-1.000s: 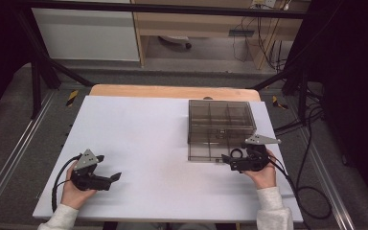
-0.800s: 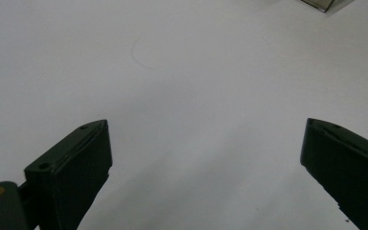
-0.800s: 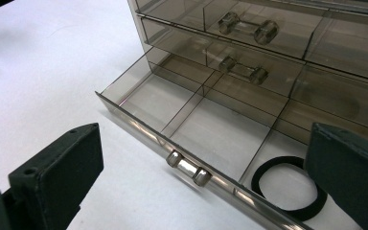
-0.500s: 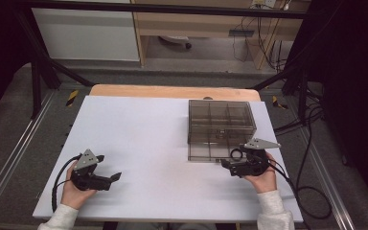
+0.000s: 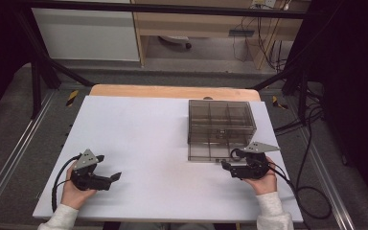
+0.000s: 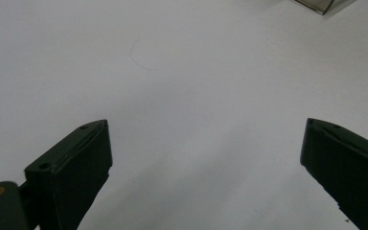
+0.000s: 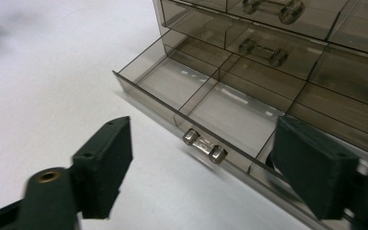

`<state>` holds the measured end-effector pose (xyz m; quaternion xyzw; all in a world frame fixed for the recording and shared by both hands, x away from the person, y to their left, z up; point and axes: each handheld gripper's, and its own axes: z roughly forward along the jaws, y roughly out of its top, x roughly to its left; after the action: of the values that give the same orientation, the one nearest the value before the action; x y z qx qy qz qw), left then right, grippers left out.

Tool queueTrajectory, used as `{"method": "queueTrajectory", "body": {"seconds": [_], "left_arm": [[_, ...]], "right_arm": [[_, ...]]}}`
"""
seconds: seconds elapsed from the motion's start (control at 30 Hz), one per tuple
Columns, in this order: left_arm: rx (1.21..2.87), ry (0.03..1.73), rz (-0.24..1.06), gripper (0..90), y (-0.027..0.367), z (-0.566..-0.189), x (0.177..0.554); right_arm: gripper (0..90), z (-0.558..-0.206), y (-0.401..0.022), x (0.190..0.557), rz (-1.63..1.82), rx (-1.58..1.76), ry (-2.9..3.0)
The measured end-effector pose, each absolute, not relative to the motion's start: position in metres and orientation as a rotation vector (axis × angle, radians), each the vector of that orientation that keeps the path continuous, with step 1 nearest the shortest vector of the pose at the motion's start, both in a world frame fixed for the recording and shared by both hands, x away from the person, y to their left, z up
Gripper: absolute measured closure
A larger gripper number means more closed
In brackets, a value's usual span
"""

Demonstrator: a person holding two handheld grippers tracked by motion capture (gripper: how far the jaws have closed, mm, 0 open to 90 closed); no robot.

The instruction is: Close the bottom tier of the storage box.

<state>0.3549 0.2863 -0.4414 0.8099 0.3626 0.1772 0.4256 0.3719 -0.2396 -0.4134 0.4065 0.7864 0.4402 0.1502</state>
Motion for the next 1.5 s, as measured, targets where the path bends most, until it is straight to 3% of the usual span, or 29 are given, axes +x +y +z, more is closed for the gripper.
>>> {"method": "queueTrajectory", "body": {"seconds": [0.33,0.7,1.1,1.5], "left_arm": [[2.025,0.908,0.443,3.5,0.286,-0.441,0.355],[2.024,0.905,0.447,3.5,0.286,-0.441,0.355],[2.027,0.907,0.448,3.5,0.286,-0.441,0.355],[2.028,0.906,0.446,3.5,0.285,-0.441,0.355]], "right_arm": [[53.6,-0.416,-0.241,0.369,1.202,1.138,2.295],[76.1,-0.421,-0.241,0.37,1.142,1.154,2.319],[88.9,-0.427,-0.242,0.37,1.108,1.158,2.327],[90.0,-0.432,-0.239,0.371,1.071,1.149,2.332]]}}
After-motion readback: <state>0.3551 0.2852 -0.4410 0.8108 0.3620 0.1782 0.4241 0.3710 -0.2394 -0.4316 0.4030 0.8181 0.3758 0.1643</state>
